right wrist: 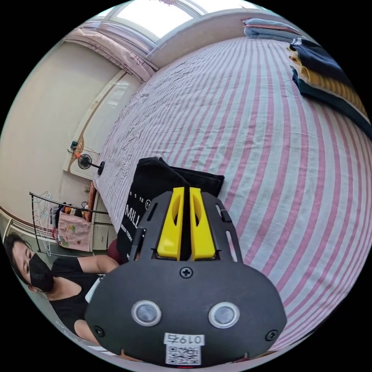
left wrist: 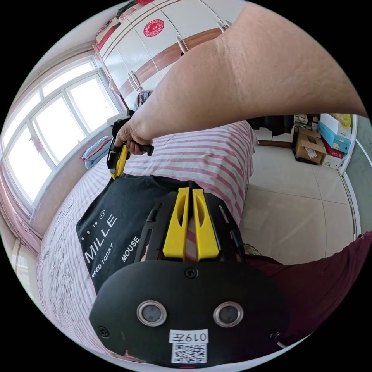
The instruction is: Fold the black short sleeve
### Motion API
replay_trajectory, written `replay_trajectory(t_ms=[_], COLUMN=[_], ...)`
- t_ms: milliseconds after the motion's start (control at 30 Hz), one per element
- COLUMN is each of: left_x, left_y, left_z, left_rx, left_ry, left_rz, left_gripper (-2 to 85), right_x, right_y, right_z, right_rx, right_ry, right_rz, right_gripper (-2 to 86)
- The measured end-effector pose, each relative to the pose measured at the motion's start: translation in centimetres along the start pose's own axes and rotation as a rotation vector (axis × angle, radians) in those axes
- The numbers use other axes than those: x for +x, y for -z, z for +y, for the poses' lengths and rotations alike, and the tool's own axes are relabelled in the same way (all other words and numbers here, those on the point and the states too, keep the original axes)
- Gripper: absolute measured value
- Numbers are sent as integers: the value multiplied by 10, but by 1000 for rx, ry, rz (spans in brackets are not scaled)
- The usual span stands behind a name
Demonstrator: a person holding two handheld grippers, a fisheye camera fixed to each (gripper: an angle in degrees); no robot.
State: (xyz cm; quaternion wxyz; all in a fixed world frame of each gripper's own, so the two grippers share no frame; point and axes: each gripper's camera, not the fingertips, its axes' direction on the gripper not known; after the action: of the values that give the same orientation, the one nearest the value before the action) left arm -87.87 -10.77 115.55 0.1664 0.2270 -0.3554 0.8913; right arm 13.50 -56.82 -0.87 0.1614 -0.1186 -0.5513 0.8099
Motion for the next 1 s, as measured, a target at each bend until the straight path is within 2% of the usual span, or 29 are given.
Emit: replay_trajectory(t_ms=[300,733,1000], left_x=[-9,-26,-33], left_y=[4,24,43], left_z=[-8,-29,-40], left_rx=[-7,-28,-22], left_ry=[-1,14,-46], left_rz=[4,-18,-93], left_gripper=[11,13,15], right_x=[-27,-32,-56], right_y=[-29,-48,-75], right_z=[1,64,101], right_rx=[-77,-49,-74], right_ry=[74,69,99], right_rz=[205,43,153], right_gripper=[-2,55,8])
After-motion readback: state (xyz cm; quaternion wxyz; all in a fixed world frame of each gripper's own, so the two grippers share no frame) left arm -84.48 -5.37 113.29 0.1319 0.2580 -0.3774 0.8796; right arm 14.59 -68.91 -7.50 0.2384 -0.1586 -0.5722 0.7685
